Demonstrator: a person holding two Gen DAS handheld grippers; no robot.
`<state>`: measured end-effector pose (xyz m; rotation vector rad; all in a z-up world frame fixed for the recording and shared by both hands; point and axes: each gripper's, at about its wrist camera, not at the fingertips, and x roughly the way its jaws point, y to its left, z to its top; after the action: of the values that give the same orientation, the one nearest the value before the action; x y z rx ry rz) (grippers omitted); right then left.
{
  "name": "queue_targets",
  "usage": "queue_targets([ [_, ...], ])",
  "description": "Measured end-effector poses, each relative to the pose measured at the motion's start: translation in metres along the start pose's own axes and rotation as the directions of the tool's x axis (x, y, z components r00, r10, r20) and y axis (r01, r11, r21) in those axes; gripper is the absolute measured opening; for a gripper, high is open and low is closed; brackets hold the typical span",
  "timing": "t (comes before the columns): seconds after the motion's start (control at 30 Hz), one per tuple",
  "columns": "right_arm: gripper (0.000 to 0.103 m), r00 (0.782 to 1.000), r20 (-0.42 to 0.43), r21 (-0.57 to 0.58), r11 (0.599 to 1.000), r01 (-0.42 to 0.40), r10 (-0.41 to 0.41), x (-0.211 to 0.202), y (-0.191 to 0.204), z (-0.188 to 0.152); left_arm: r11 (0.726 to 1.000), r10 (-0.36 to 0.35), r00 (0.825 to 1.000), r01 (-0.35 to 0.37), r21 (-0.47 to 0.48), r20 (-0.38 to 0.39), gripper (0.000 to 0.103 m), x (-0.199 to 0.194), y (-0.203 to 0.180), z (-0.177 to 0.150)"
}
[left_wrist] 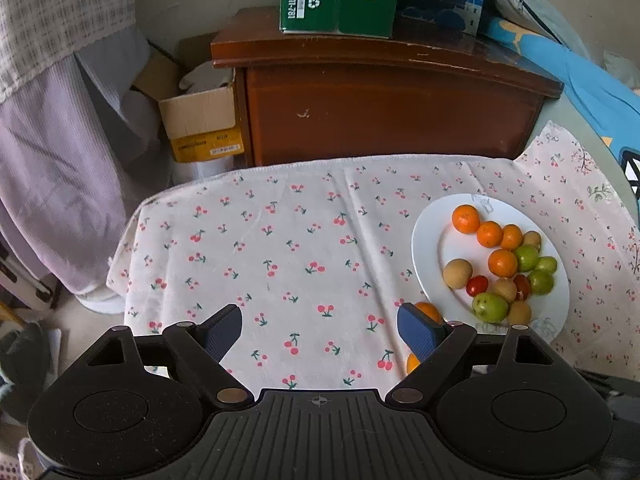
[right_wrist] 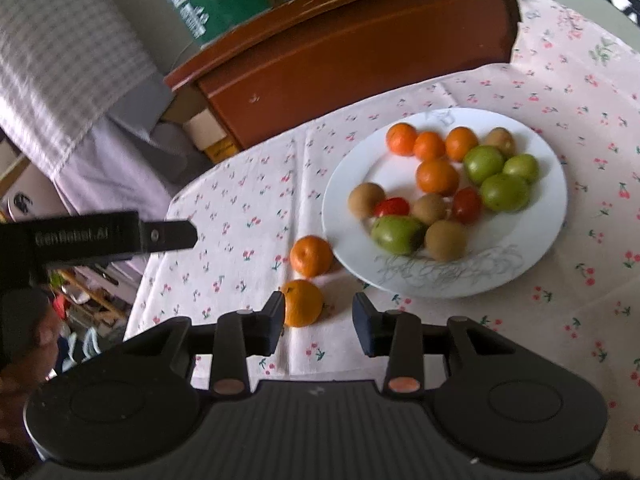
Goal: Organize fruits
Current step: 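Withdraw both grippers from the plate toward the last mandarins, then grasp a mandarin with the right gripper while the left gripper approaches another mandarin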
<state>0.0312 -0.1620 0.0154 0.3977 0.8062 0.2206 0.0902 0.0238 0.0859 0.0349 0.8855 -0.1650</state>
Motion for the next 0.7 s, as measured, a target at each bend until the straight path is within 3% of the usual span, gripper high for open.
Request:
queue_targets([
  [0.7, 0.039, 0.999, -0.010, -0.185, 0.981, 0.051, -0.054, 0.038, 0.026, -0.012, 1.000, -0.015, 0.999, 0.014, -0.015, -0.036, 0.087, 0.009, -0.002, -0.003],
])
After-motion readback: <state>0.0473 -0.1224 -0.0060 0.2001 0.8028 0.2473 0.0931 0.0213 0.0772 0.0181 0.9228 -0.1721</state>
